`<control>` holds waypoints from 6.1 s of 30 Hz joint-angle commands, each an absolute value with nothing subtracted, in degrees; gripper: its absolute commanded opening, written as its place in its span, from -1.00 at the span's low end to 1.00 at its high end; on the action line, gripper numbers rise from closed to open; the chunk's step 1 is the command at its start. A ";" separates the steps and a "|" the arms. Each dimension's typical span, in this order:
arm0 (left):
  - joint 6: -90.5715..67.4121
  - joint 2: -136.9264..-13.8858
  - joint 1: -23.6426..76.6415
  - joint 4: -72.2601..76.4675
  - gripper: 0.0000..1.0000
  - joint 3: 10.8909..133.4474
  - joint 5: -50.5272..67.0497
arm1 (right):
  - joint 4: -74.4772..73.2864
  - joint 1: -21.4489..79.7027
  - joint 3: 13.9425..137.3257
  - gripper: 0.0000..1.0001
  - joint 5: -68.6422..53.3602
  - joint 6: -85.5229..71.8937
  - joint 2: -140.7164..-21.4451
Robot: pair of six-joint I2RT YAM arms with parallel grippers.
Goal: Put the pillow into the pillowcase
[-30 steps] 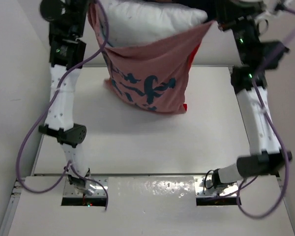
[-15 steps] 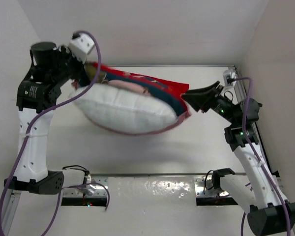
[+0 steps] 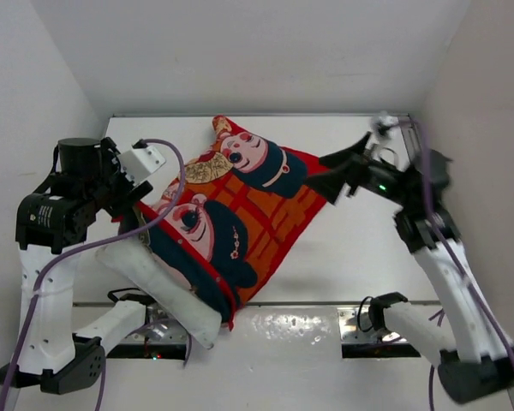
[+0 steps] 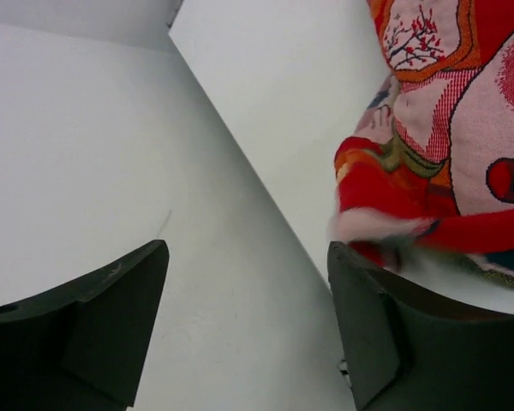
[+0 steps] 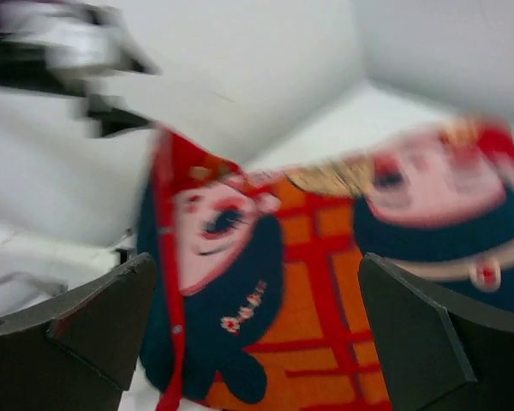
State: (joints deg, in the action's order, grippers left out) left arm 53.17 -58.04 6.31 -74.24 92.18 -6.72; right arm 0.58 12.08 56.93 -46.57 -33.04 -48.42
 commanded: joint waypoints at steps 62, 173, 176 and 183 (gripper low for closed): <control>27.95 -86.22 31.82 -53.70 0.45 81.40 4.67 | 32.68 43.85 21.17 0.97 5.97 -59.68 -67.83; 22.50 -110.92 41.22 -41.92 0.62 104.33 6.84 | 46.66 18.01 26.98 0.51 -19.33 -62.58 -87.95; 23.12 -111.44 41.22 -42.27 -0.10 103.89 8.09 | 48.77 19.60 29.00 0.28 -19.07 -63.36 -94.97; 22.58 -110.92 40.69 -46.93 -1.00 109.50 13.94 | 70.90 21.53 33.65 -0.71 -24.16 -74.00 -108.10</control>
